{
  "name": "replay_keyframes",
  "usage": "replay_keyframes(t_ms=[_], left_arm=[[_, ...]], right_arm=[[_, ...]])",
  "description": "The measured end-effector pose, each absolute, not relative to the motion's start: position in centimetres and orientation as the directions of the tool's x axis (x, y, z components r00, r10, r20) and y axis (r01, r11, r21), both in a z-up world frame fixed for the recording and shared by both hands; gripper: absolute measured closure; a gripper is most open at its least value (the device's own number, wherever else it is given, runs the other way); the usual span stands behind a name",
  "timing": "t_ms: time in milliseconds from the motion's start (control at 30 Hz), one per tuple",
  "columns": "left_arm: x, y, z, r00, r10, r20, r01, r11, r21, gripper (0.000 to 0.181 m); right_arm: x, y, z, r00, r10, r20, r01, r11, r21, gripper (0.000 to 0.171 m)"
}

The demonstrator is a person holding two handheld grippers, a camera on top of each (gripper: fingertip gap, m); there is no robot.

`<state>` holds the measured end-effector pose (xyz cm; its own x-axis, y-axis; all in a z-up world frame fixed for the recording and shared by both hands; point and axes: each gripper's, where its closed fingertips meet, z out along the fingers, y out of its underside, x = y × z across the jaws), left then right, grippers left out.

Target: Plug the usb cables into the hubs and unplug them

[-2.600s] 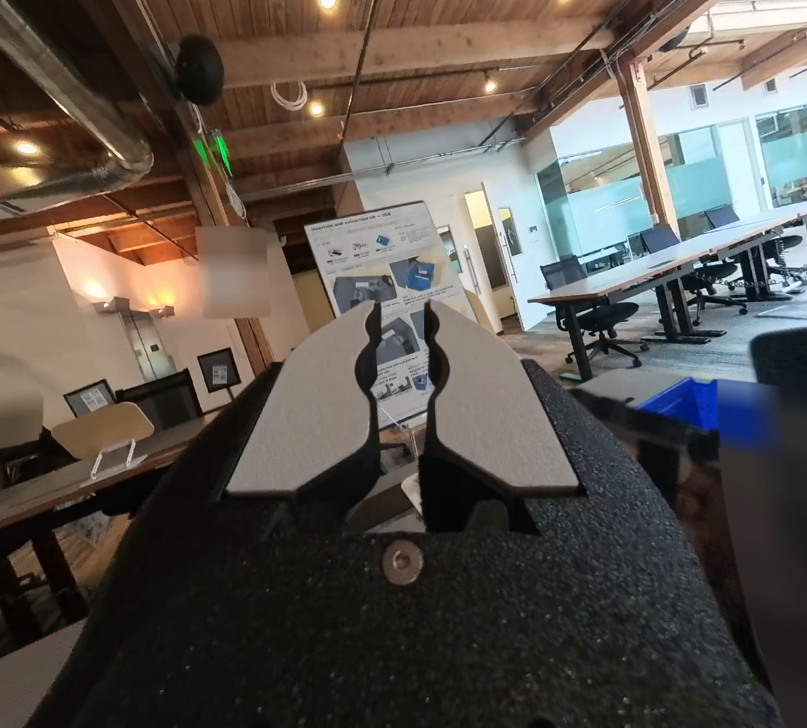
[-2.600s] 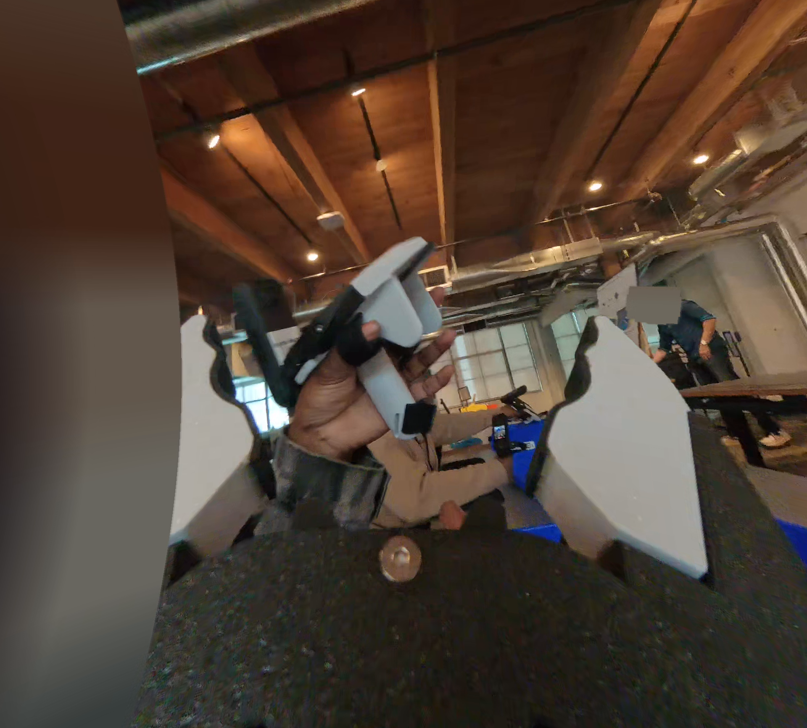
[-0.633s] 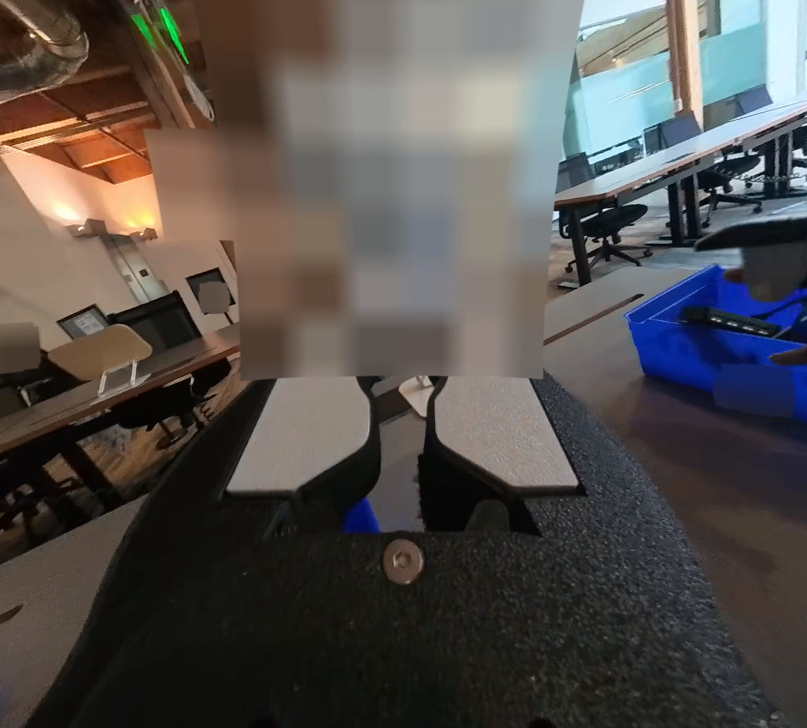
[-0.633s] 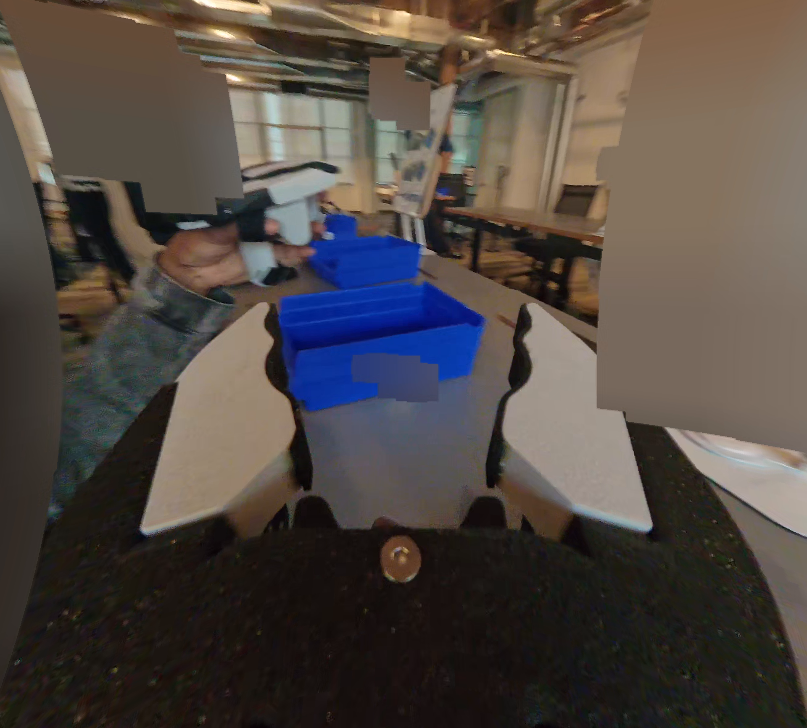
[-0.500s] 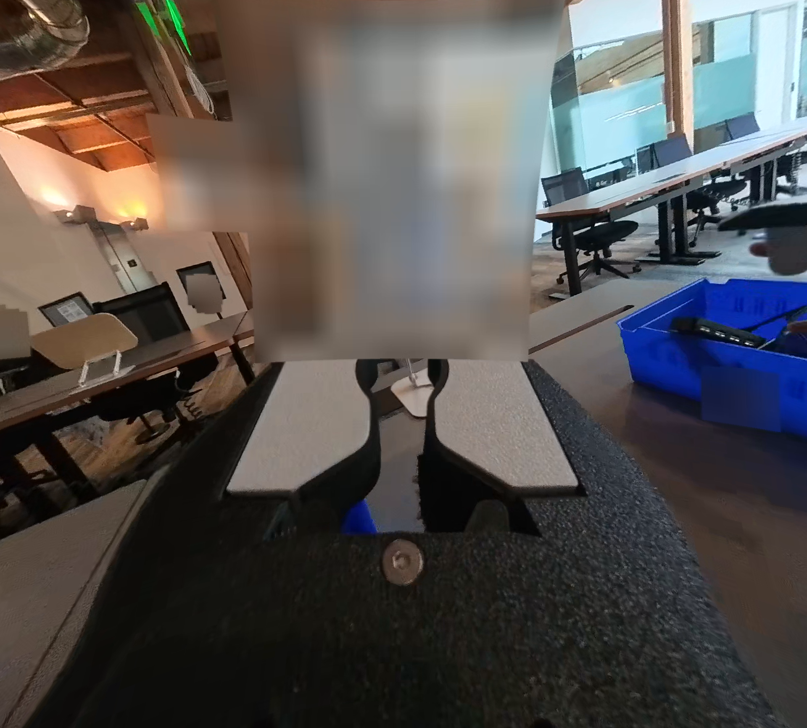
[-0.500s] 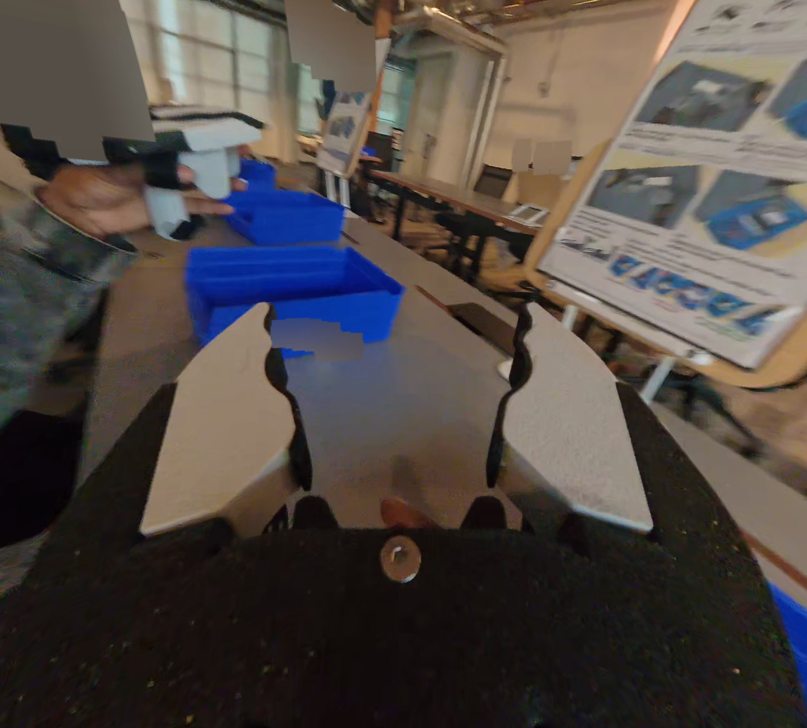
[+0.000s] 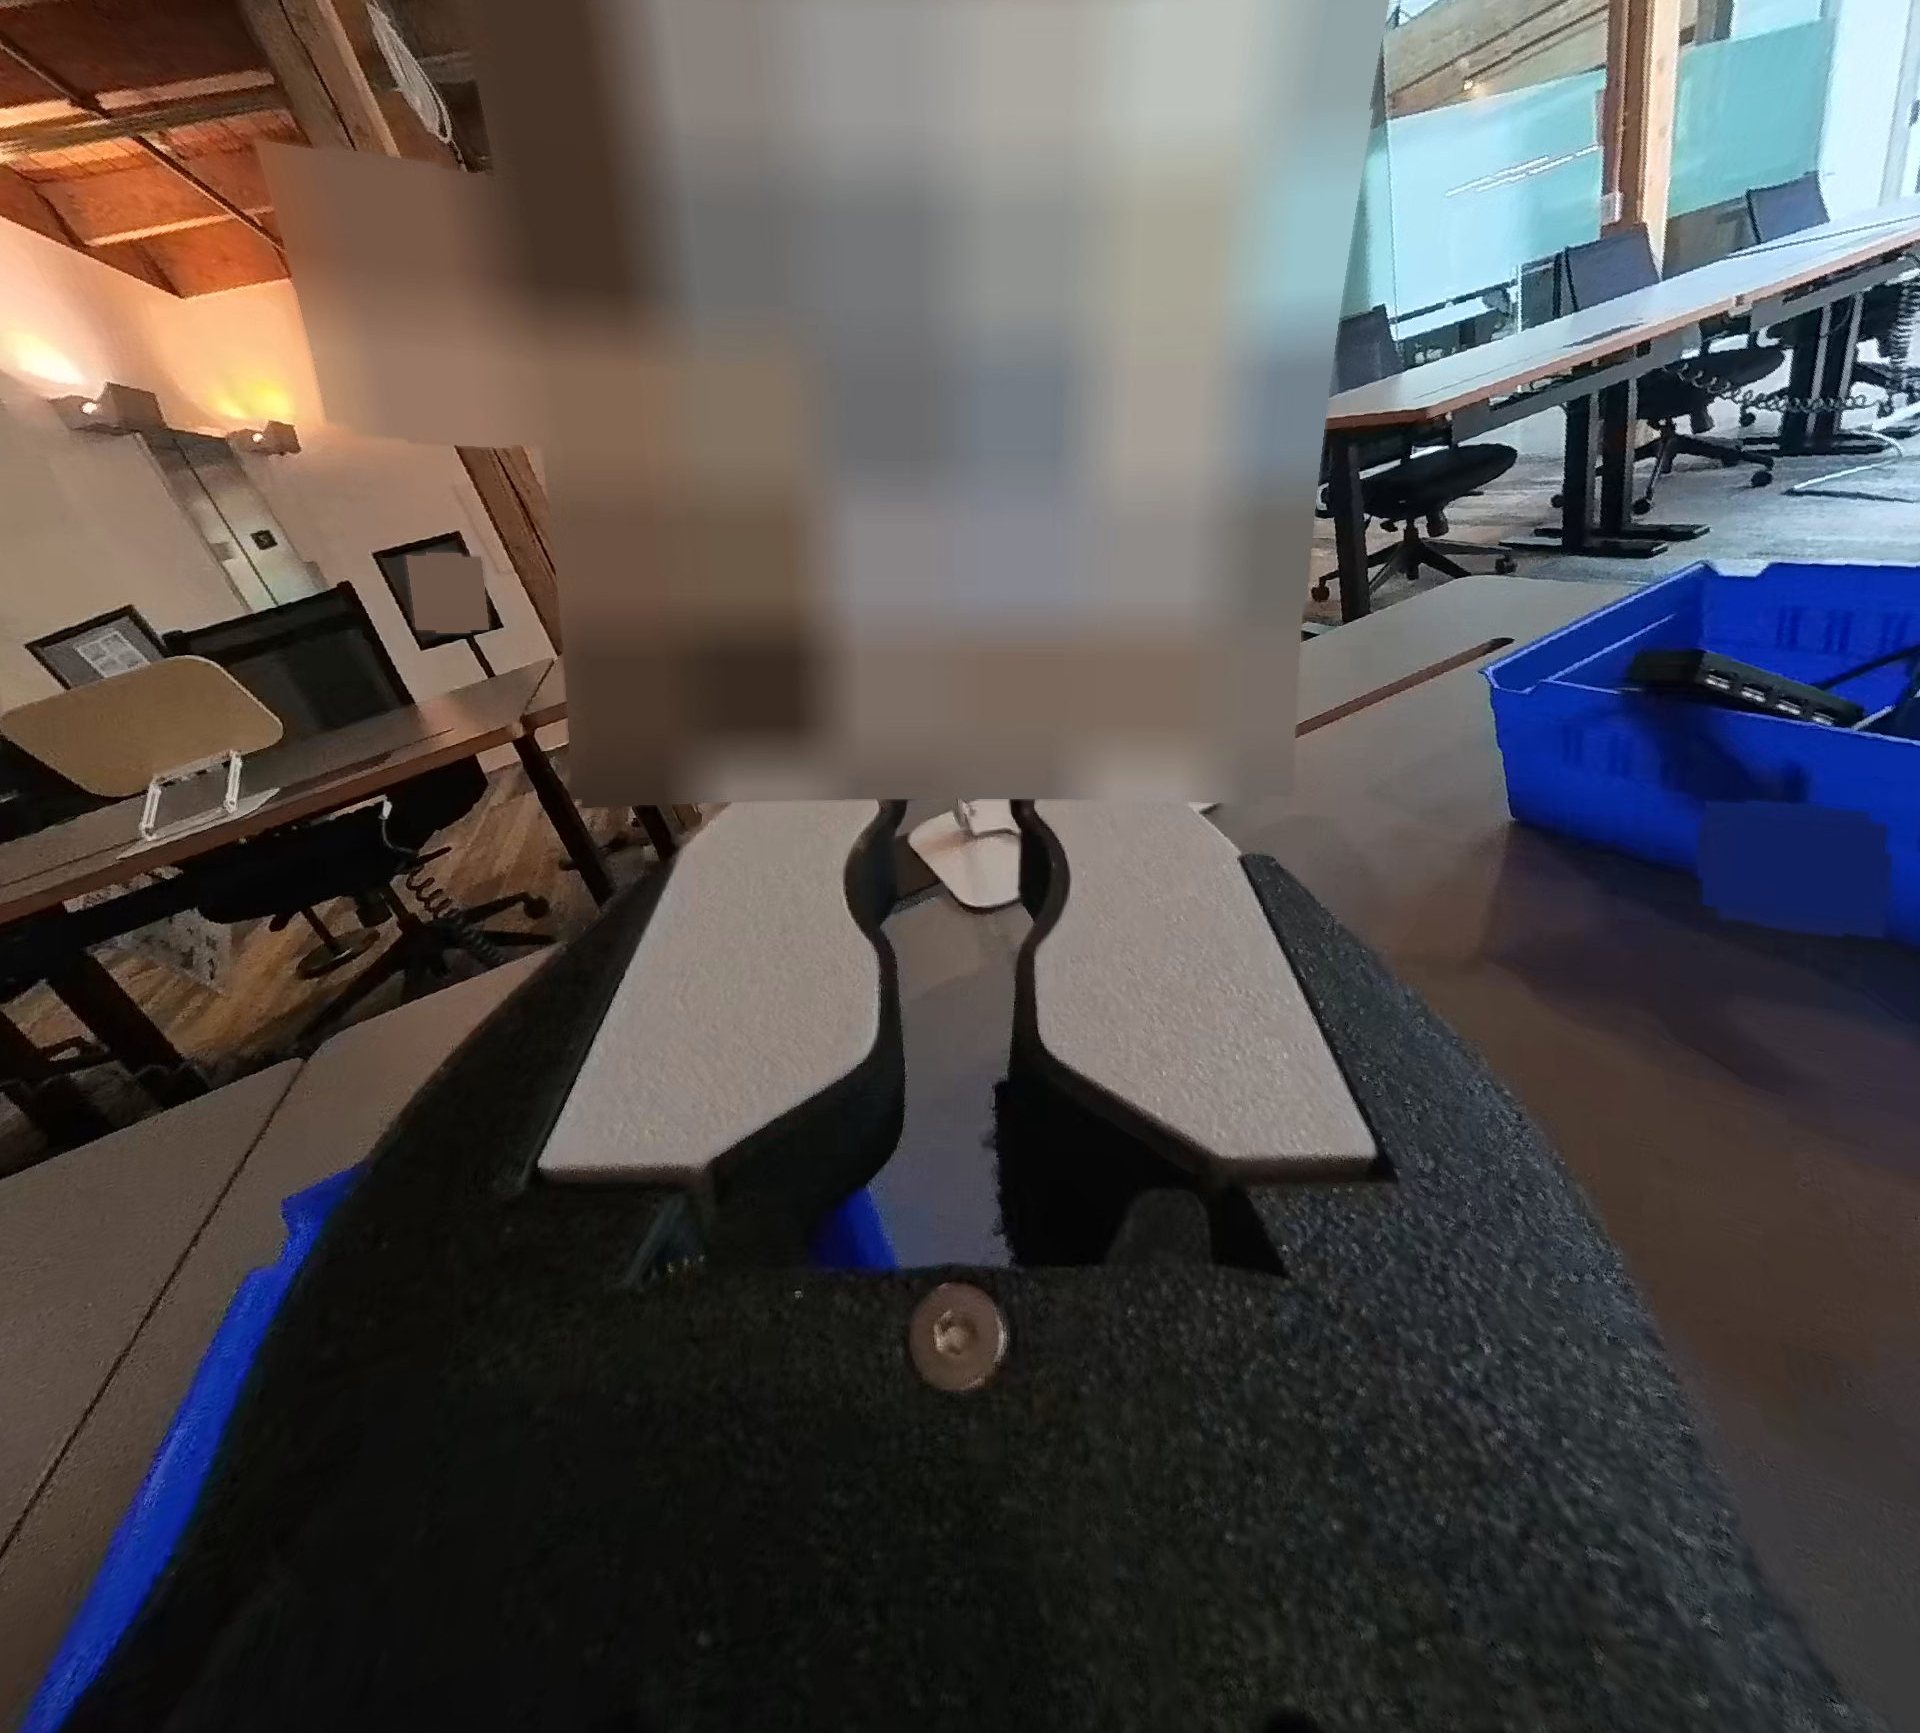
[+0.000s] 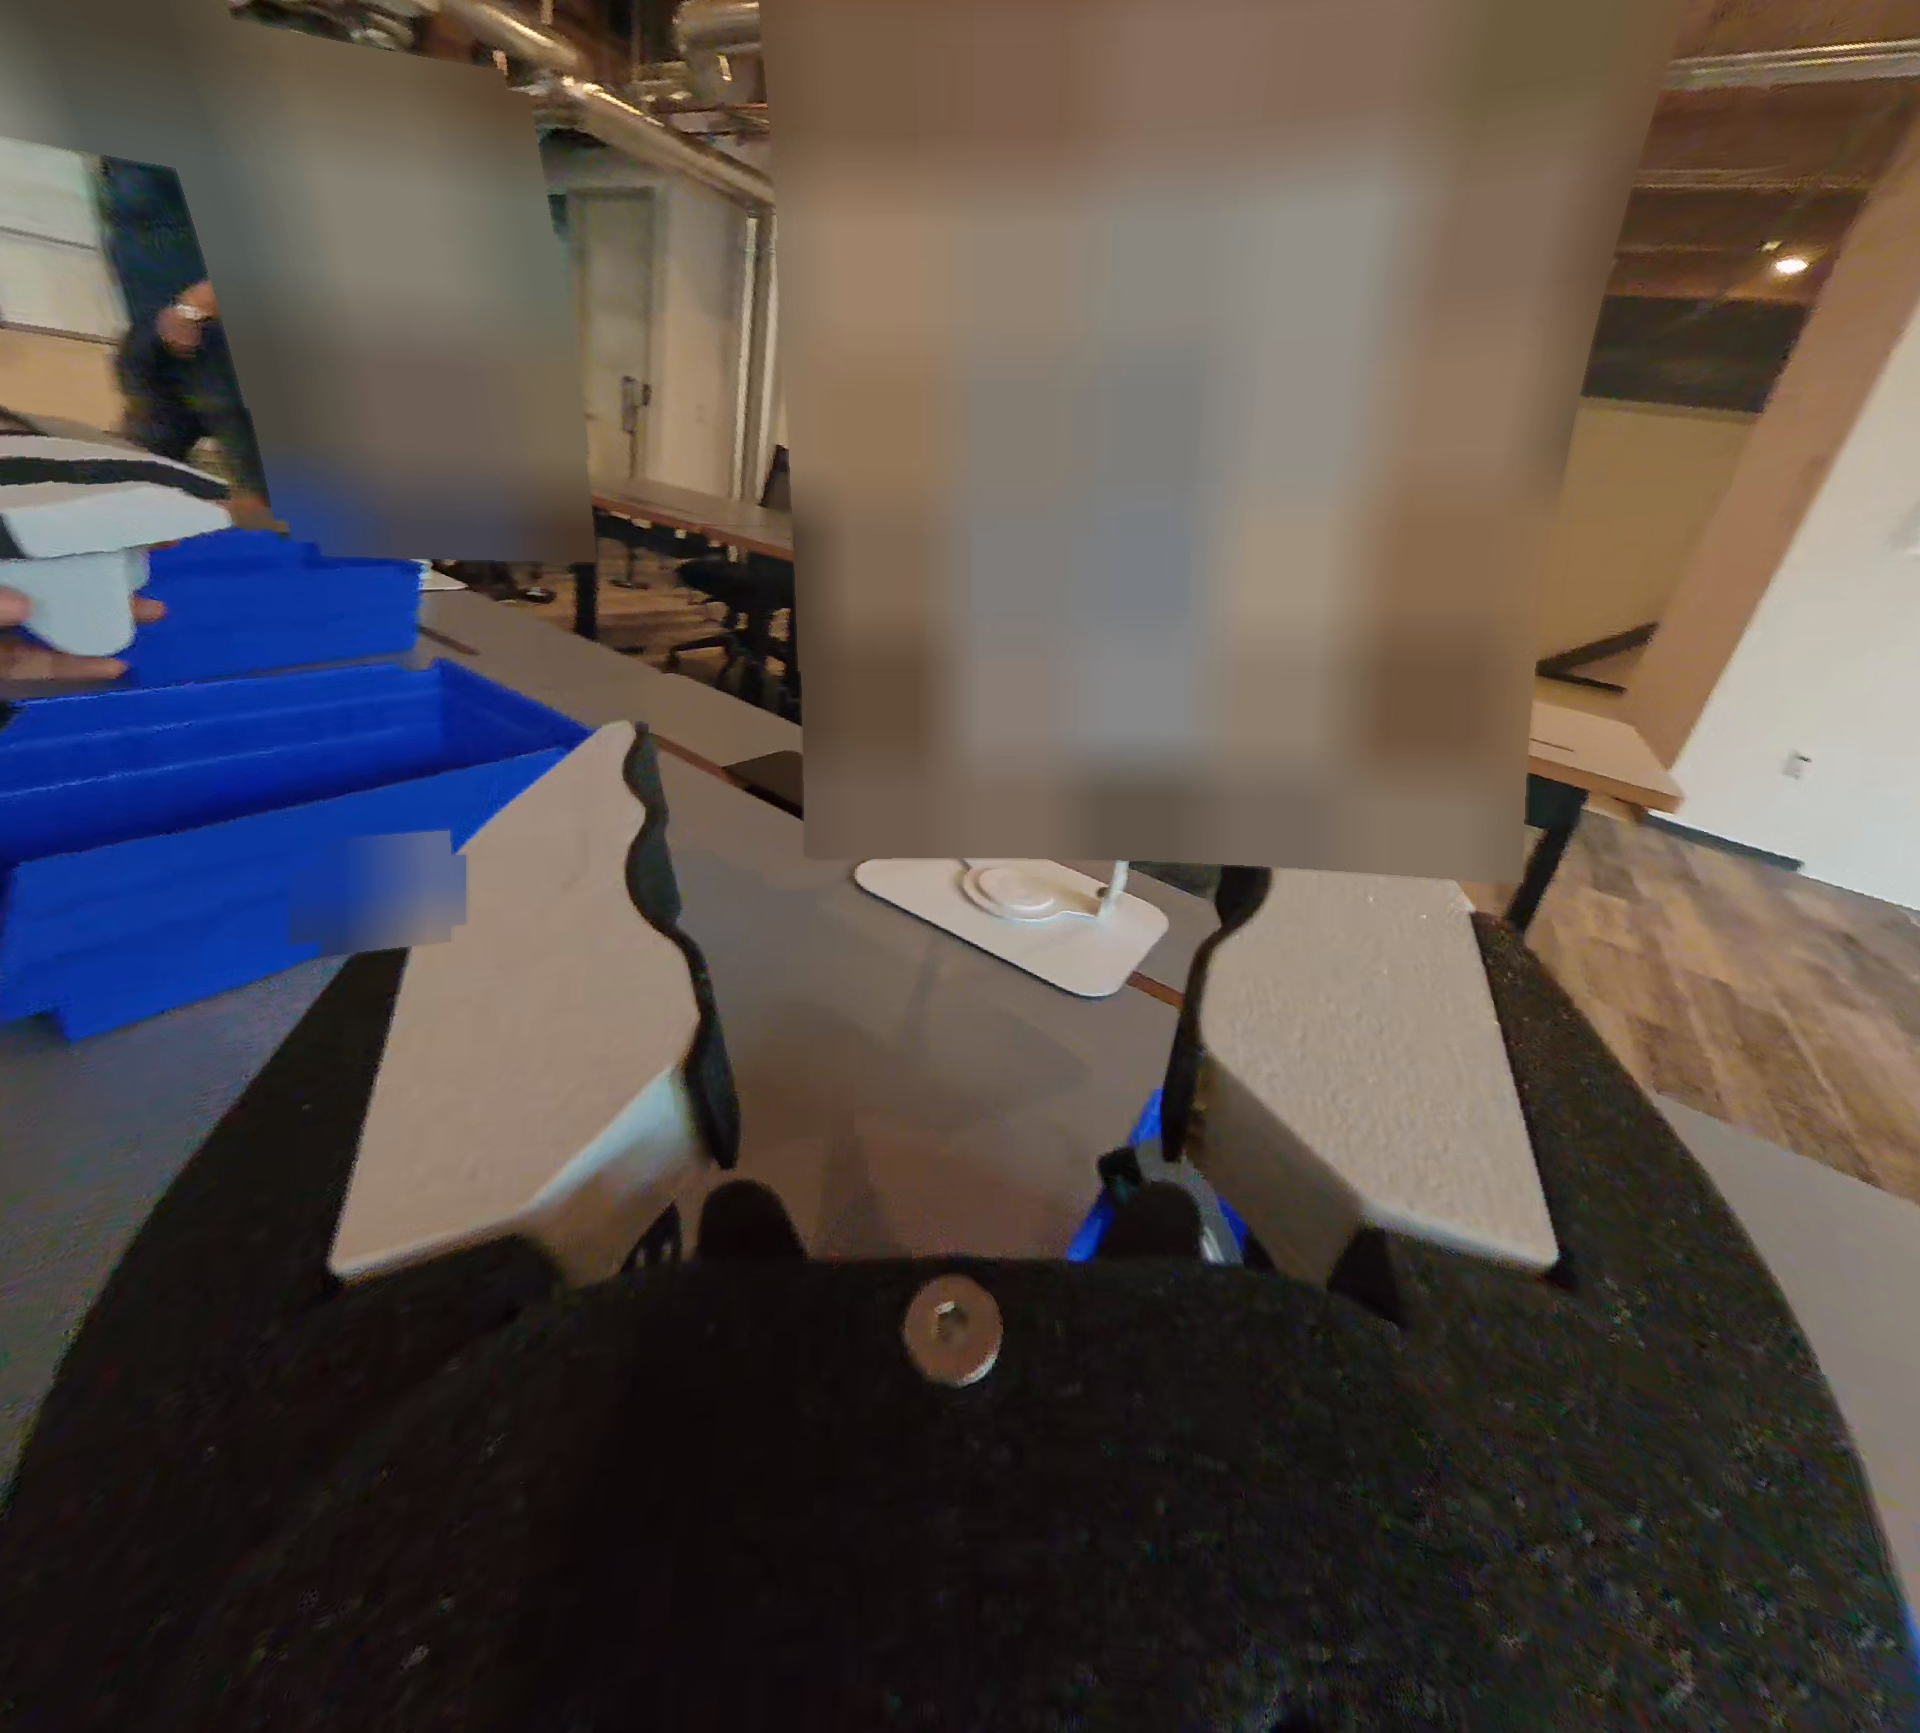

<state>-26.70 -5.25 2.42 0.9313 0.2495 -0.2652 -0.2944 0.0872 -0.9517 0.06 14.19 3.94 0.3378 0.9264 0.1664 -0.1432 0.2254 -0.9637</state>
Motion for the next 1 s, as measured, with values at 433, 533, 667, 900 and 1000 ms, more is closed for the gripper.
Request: replay_keyframes(t_ms=[433, 533, 667, 900, 1000], left_arm=[[-27.8, -3.9, 0.3, 0.914, 0.276, -0.298, -0.309, -0.002, -0.951, 0.161], [-27.9, -3.6, -0.1, 0.919, 0.273, -0.286, -0.291, -0.022, -0.956, 0.158], [-29.4, -3.9, -0.4, 0.894, 0.347, -0.284, -0.279, -0.064, -0.958, 0.143], [-31.4, -5.2, 0.6, 0.882, 0.409, -0.235, -0.244, -0.03, -0.969, 0.12], [-31.3, -5.6, 0.9, 0.891, 0.382, -0.245, -0.261, -0.011, -0.965, 0.126]], right_arm=[[2.2, 17.5, 3.3, 0.497, 0.833, 0.244, -0.02, 0.292, -0.956, 0.071], [2.7, 18.2, 3.1, 0.516, 0.828, 0.221, -0.02, 0.27, -0.963, 0.073], [3.3, 19.4, 2.3, 0.559, 0.797, 0.229, 0.041, 0.249, -0.968, 0.073], [5.0, 21.0, 1.4, 0.63, 0.725, 0.276, 0.143, 0.241, -0.96, 0.069], [5.8, 21.6, 1.4, 0.647, 0.713, 0.27, 0.149, 0.229, -0.962, 0.069]])
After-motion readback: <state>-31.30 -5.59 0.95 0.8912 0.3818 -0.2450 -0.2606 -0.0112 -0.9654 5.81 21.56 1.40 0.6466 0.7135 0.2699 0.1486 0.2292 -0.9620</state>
